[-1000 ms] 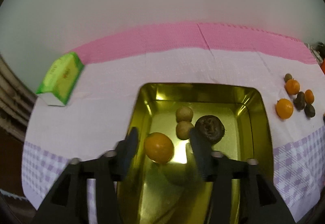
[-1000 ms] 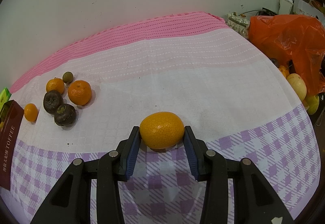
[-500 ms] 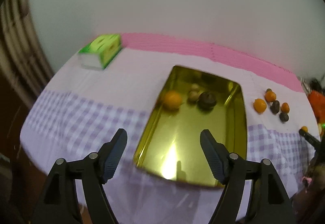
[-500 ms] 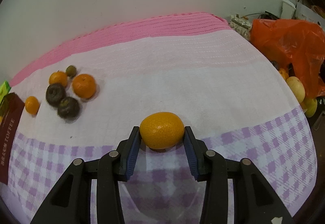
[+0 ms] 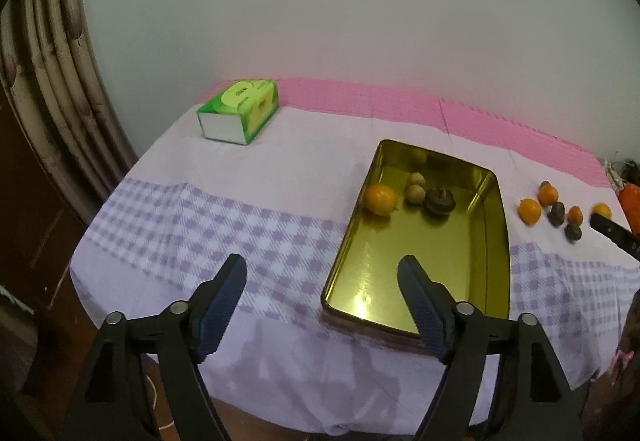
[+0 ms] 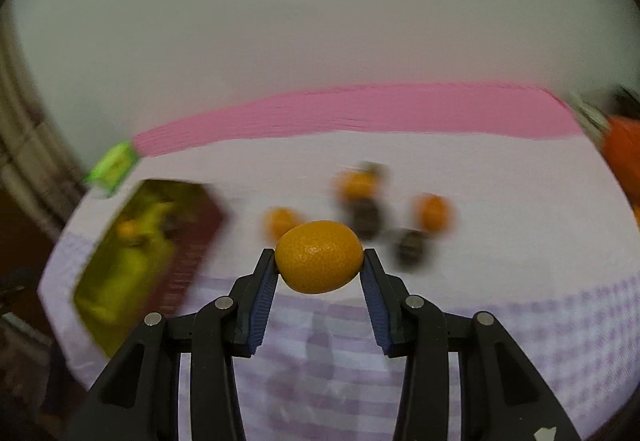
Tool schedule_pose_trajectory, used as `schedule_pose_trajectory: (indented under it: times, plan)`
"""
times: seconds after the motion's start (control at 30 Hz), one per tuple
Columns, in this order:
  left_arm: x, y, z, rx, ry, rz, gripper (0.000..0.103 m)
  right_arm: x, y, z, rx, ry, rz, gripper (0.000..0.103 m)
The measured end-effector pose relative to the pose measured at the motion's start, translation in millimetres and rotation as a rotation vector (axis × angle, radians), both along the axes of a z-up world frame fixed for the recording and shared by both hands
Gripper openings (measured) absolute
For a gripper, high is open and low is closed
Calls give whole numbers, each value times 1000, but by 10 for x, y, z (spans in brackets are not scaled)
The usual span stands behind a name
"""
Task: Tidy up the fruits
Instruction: 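Carry the large orange over the tray and open the right gripper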
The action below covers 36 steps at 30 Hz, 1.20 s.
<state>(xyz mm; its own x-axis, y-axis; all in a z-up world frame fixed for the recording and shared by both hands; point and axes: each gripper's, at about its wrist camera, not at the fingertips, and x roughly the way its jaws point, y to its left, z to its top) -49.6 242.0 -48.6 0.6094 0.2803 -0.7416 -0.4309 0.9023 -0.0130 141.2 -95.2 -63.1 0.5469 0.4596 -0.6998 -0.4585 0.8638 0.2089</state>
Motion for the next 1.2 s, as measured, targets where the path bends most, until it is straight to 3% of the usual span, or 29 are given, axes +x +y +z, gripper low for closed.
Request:
schedule_pose_trajectory:
  times: [0.1,0.23,0.47,1.2]
  plan:
    - [-4,93,-15,-31,6,13,80,-98,543,80,13,8,120,39]
    - [30,108,-48,-13,35,8,80,-205,1202,-5,2,45,235,39]
    - [12,26,-10,20,20,-16,80,-266,1820,-287,-39,113,315,39]
    - [44,-44,-42,42,47,-29,81,-224,2120,-489,-117,129,329,39]
